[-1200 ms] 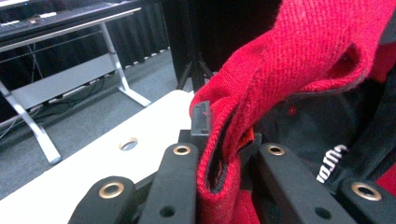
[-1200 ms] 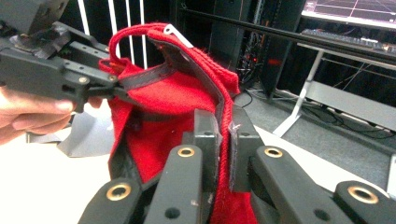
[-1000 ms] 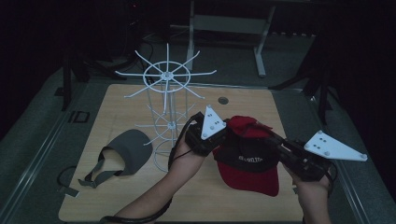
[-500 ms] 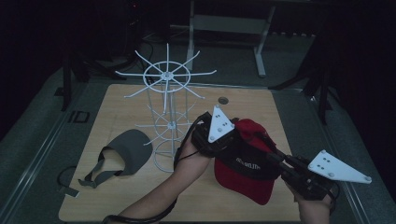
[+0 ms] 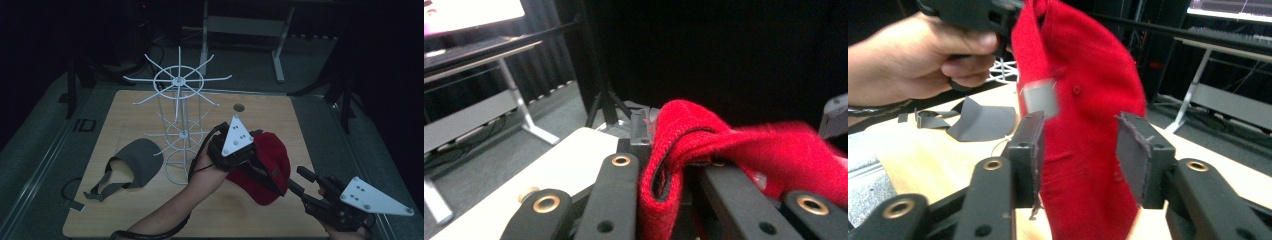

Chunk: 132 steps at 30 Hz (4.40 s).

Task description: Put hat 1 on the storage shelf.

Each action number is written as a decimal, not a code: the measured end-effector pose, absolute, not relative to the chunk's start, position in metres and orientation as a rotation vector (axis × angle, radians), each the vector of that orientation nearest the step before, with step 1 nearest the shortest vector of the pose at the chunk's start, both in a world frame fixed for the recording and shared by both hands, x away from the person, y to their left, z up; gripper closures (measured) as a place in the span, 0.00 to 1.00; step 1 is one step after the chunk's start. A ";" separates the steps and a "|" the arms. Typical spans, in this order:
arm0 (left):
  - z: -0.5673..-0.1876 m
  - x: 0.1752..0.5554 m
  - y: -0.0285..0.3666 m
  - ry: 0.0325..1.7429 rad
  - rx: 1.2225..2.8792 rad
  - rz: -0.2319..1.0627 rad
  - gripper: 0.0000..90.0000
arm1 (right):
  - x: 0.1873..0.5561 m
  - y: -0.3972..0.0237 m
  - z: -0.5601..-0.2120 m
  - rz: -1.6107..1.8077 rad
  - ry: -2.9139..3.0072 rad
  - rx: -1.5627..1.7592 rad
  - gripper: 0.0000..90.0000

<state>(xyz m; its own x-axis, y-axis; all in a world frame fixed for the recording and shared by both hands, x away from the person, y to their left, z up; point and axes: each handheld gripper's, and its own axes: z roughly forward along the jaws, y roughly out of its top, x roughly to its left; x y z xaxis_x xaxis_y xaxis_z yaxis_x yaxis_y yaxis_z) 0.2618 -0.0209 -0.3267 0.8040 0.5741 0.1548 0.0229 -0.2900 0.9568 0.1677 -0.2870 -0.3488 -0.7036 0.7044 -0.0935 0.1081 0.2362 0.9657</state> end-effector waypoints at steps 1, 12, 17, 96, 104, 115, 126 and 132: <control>-0.327 0.263 -0.020 0.438 1.798 0.551 0.94 | 0.166 -0.288 -0.348 1.501 1.987 0.733 0.58; -0.329 0.269 -0.004 0.288 1.822 0.445 0.94 | 0.199 -0.288 -0.339 1.462 2.061 0.616 0.58; -0.331 0.271 -0.004 0.228 1.803 0.363 0.94 | 0.216 -0.282 -0.336 1.449 2.143 0.522 0.57; -0.359 0.205 0.060 0.371 1.749 0.469 0.50 | 0.240 -0.293 -0.279 1.533 1.943 0.682 0.99; -0.383 0.197 0.073 0.405 1.765 0.428 0.50 | 0.252 -0.275 -0.252 1.553 1.910 0.653 0.99; -0.422 0.186 0.089 0.466 1.789 0.389 0.51 | 0.263 -0.246 -0.227 1.600 1.893 0.610 0.99; -0.454 0.189 0.097 0.541 1.808 0.391 0.51 | 0.267 -0.216 -0.234 1.552 1.950 0.560 0.99; -0.461 0.191 0.101 0.569 1.803 0.401 0.50 | 0.270 -0.214 -0.250 1.548 1.982 0.583 0.99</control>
